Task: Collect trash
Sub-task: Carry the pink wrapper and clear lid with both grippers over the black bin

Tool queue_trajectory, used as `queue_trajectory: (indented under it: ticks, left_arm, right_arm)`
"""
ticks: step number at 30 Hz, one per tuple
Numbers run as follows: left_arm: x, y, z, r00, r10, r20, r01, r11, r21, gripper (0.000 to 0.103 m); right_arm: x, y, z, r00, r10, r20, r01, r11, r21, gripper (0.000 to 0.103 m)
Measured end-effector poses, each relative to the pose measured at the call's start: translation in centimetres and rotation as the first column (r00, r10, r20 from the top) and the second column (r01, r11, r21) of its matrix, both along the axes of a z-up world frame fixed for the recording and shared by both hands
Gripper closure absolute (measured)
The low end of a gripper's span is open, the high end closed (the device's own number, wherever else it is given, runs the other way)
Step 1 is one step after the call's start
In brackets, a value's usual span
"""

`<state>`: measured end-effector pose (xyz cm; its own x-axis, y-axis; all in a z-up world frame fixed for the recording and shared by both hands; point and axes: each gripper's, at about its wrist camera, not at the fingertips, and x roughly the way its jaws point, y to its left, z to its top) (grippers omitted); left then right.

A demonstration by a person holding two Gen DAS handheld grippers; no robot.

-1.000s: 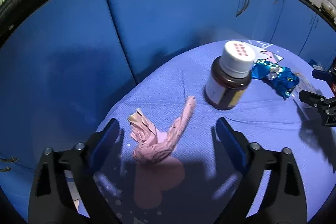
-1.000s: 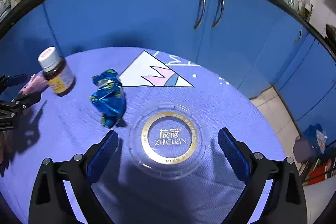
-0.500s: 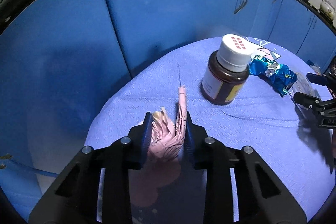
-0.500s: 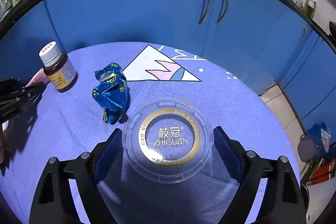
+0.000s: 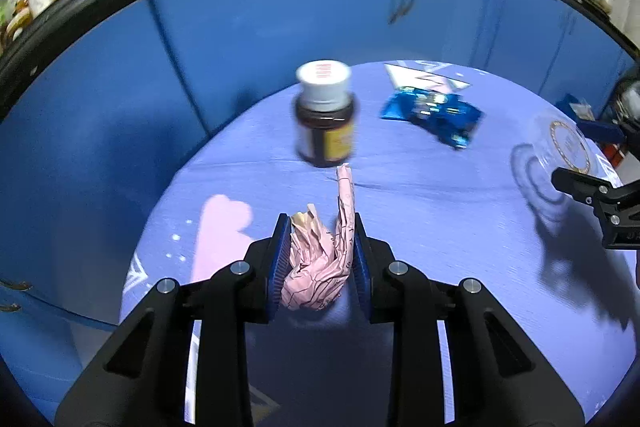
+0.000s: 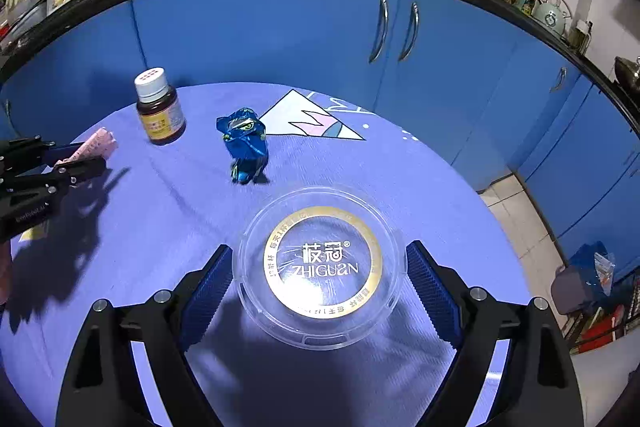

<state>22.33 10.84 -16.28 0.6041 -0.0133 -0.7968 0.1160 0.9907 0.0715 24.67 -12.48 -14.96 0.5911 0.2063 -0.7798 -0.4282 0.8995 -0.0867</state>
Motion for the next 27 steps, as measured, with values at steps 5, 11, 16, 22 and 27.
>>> queue_trajectory:
  ticks: [5, 11, 16, 22, 27]
  left_arm:
    - [-0.8, -2.6, 0.9, 0.999, -0.048, 0.011, 0.048, 0.999, 0.018, 0.073]
    - [-2.0, -7.4, 2.8, 0.991, -0.123, 0.045, 0.121, 0.992, 0.043, 0.073]
    - [-2.9, -10.7, 3.9, 0.983, -0.17, 0.064, 0.166, 0.984, 0.06, 0.073]
    - [-4.0, -13.9, 5.6, 0.972, -0.219, 0.085, 0.212, 0.974, 0.079, 0.073]
    - [-4.8, -16.9, 6.8, 0.958, -0.267, 0.104, 0.258, 0.962, 0.095, 0.073]
  right_arm:
    - [-1.9, -2.3, 1.3, 0.999, -0.026, 0.029, 0.026, 1.0, -0.002, 0.019]
    - [-3.6, -5.7, 2.9, 0.996, -0.071, 0.06, 0.071, 0.997, 0.005, 0.019]
    - [-5.2, -8.7, 4.3, 0.99, -0.11, 0.089, 0.109, 0.994, 0.014, 0.019]
    - [-7.1, -12.3, 5.6, 0.981, -0.151, 0.12, 0.149, 0.988, 0.03, 0.019]
    - [-8.7, -15.0, 6.5, 0.973, -0.185, 0.14, 0.181, 0.983, 0.041, 0.019]
